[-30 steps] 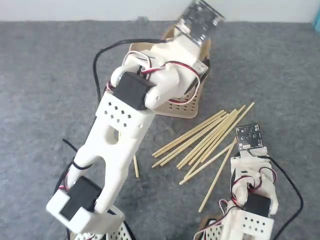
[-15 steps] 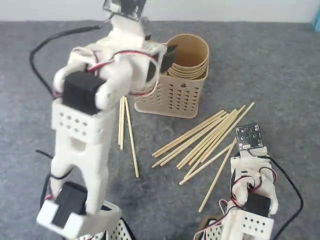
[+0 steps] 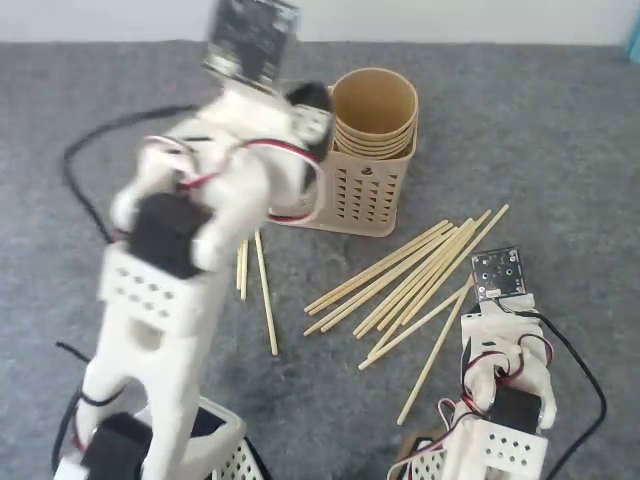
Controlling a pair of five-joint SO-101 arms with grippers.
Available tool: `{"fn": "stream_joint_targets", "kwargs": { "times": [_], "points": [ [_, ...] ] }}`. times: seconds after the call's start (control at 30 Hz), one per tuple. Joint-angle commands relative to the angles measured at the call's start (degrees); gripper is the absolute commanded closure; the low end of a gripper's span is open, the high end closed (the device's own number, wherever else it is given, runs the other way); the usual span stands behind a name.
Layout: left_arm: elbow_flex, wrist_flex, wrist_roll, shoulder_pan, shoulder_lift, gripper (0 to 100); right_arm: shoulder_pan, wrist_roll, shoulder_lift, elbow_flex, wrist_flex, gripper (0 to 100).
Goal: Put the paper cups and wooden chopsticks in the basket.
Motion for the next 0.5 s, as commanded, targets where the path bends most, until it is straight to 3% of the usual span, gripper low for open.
{"fn": "stream_joint_targets", "kwargs": {
  "times": [0.0, 0.13, 0.2, 0.47],
  "points": [
    [18.6, -19.5, 0.1, 2.5, -6.2, 99, -0.4, 0.8, -0.7, 1.0, -0.7, 99.0],
    [39.0, -46.4, 0.5, 2.4, -12.9, 99, -0.5, 0.8, -0.7, 1.0, -0.7, 99.0],
    [45.8, -55.5, 0.7, 2.4, -15.4, 99, -0.5, 0.8, -0.7, 1.0, -0.9, 99.0],
    [47.4, -58.0, 0.7, 2.5, -13.5, 99, -0.6, 0.8, -0.7, 1.0, -1.2, 99.0]
  ]
}}
